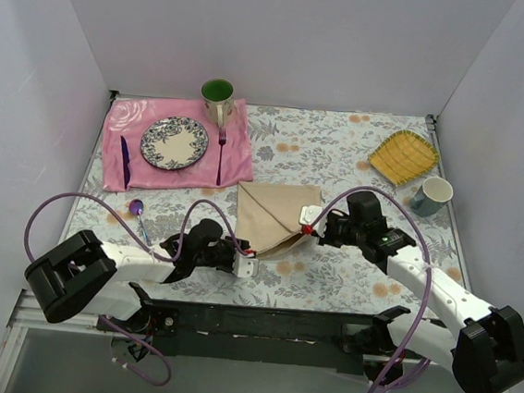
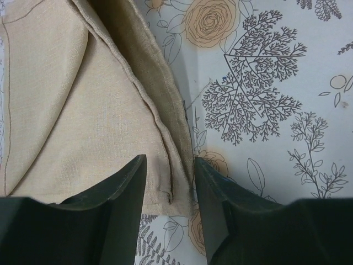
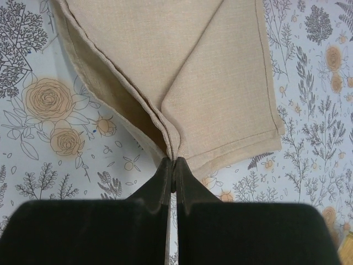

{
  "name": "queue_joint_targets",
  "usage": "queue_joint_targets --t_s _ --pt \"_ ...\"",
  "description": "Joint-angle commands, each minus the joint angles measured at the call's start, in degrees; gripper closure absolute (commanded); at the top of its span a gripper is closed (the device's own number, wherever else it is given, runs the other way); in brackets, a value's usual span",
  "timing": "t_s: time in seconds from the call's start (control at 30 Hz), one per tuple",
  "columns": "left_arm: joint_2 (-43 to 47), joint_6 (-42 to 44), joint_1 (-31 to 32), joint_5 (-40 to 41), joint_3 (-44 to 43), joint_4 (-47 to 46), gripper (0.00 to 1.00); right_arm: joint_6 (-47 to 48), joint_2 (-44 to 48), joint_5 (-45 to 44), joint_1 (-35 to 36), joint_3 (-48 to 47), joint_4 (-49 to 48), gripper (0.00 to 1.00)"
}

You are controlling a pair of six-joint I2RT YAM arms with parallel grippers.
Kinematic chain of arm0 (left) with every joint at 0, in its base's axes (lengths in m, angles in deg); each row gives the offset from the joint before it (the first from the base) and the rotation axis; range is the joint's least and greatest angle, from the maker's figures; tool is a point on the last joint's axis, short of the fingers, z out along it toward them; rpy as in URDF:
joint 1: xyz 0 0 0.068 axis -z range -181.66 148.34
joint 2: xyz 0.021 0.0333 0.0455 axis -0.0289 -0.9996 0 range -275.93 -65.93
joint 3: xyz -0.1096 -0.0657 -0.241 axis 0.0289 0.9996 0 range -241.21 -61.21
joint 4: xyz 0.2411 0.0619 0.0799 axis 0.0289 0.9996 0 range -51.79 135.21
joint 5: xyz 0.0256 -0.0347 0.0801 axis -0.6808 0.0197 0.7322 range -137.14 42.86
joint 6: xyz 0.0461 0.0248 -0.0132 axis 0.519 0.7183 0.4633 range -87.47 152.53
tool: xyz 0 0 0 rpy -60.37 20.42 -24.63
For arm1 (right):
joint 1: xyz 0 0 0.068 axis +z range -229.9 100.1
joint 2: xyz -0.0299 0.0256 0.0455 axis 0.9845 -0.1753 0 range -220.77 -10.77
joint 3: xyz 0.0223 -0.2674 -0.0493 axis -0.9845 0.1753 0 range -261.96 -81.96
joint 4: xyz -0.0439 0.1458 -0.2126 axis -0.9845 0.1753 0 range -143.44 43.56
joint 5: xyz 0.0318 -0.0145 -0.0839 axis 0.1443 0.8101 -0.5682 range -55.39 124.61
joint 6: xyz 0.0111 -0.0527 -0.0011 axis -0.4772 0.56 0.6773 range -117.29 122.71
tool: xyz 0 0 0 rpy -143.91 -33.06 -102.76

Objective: Fold the napkin into a case and place the utensils inside
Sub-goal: Pick up the upper triangle-folded napkin from the center of the board.

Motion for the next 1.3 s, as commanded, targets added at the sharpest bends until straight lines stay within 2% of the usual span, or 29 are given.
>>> queue_joint_targets --t_s 0.0,0.17,0.27,0.33,0.47,0.57,0.73,0.97,1.07,1.27 --pt "-2.23 0.43 0.28 1.68 0.36 4.75 0.6 -2.05 -0.36 1.05 -0.97 -3.27 -2.46 0.99" --pt "-2.06 0.25 0.28 1.16 -0.16 6.68 0.57 -3.28 -1.15 1.14 -1.05 -4.32 -2.72 0.99" --pt "0.31 -3.16 0.28 0.11 -1.65 6.51 0.45 -4.59 -1.85 1.05 -1.14 -5.2 -2.81 0.99" --pt "1.46 -8.08 1.33 0.01 -2.79 6.34 0.41 -5.12 -2.2 1.06 -1.05 -5.29 -3.07 0.99" --pt "2.26 -11.61 7.13 5.36 -1.84 2.83 0.32 -6.44 -2.73 0.88 -1.14 -5.38 -3.86 0.99" --pt "-0.99 -14.77 10.73 11.6 -1.31 -1.65 0.29 -7.5 -3.08 1.05 -1.05 -5.73 -4.21 0.99" --pt "-8.71 -18.37 12.76 21.7 -3.06 -8.43 0.31 -7.15 -2.73 1.14 -1.23 -5.56 -4.04 0.99" --pt "-15.57 -16.54 12.94 28.31 -5.0 -12.65 0.38 -7.32 -1.76 1.76 -1.41 -5.38 -3.95 0.99" --pt "-15.15 -15.49 12.94 29.54 -3.69 -12.65 0.41 -7.15 -1.41 1.58 -1.75 -5.47 -4.04 0.99" --pt "-5.84 -14.08 12.94 30.77 2.29 -8.61 0.49 -6.8 -0.8 1.93 -2.55 -5.47 -3.77 0.99"
